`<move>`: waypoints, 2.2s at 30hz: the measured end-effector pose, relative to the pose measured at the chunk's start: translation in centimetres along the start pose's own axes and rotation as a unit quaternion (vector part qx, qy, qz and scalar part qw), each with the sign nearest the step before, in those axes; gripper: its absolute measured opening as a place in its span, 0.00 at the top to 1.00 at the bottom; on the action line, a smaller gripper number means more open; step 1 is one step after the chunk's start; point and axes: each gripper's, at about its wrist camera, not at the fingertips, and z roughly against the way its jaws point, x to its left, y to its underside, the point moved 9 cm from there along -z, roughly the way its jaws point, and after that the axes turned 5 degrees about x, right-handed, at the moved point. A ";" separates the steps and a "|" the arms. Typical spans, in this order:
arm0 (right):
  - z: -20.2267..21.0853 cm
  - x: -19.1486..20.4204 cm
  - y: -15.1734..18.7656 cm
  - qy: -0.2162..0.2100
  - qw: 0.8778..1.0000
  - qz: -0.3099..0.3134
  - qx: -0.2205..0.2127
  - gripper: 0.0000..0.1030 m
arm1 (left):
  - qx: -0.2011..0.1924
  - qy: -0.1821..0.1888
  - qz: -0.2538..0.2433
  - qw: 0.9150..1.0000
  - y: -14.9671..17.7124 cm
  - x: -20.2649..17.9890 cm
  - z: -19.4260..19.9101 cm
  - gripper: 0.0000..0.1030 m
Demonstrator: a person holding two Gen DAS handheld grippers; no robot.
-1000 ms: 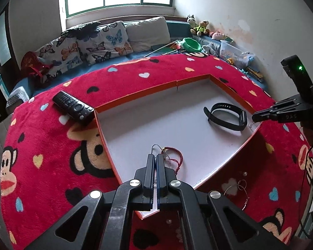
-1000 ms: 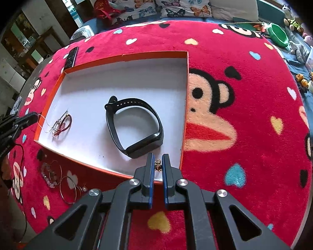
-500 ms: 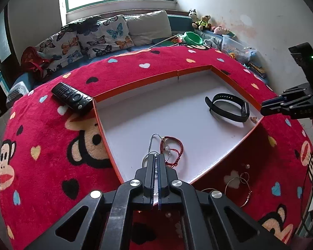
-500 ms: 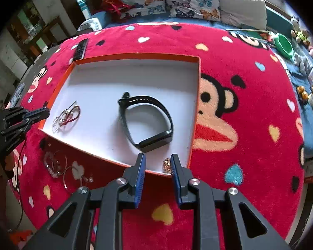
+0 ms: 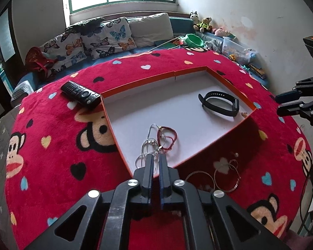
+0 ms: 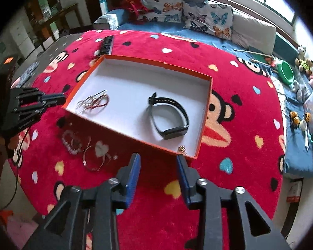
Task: Organize jewelry
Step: 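Open both tools to drop the earring and silver chains into the box, then move both tools toward the beaded bracelet and silver hoops, then grasp the pink beaded bracelet with the left tool while the right tool grasps a large silver hoop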
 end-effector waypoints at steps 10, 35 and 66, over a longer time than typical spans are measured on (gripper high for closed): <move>1.0 3.3 2.7 0.002 0.999 0.052 0.005 0.58 | -0.039 -0.006 0.010 0.999 2.8 -0.4 4.1 0.41; -4.9 10.5 3.2 -0.104 0.983 0.149 -0.028 0.46 | -0.014 0.030 -0.020 0.999 8.6 -3.2 1.9 0.42; -8.3 13.2 2.6 -0.076 0.967 0.242 -0.015 0.41 | 0.018 0.054 -0.009 0.998 7.7 -2.1 -2.4 0.58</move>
